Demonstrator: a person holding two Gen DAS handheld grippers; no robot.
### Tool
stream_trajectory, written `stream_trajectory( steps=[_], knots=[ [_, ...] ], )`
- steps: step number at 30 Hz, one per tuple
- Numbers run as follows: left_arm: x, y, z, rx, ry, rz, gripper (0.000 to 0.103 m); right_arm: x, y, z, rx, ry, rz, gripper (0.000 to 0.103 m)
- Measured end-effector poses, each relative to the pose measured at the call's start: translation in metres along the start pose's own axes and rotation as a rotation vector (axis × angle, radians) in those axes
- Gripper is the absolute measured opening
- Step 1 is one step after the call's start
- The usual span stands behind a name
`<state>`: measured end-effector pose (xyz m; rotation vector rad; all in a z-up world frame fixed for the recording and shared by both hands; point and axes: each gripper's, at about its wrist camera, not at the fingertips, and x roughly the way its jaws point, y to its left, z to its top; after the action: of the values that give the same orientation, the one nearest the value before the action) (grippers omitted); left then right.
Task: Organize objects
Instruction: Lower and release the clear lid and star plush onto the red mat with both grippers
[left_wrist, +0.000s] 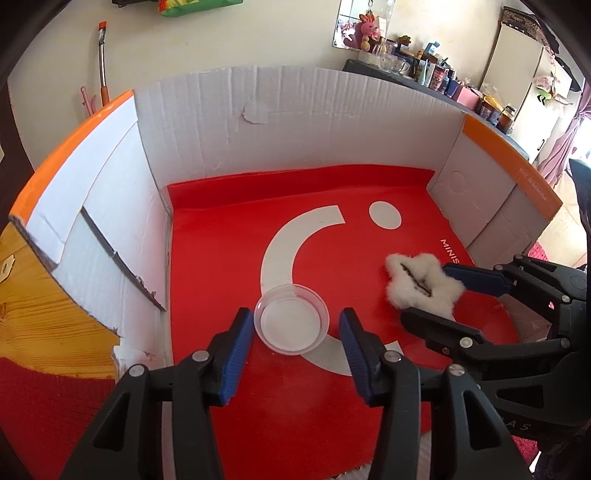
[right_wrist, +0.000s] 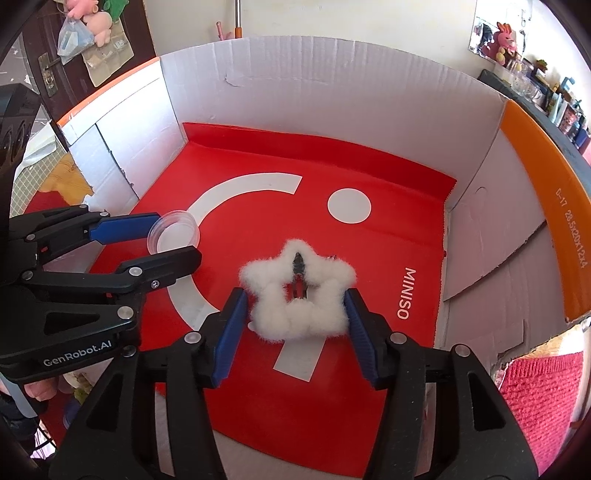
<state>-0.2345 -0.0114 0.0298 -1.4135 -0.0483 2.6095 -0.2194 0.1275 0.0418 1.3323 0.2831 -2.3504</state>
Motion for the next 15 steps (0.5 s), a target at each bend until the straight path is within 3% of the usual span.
stream_trajectory(
  steps=[15],
  knots=[
    [-0.022, -0.005, 0.0, 0.026, -0.068, 0.041, 0.066, -0.021, 0.0, -0.005, 0.016, -0.066, -0.007, 0.063]
  ],
)
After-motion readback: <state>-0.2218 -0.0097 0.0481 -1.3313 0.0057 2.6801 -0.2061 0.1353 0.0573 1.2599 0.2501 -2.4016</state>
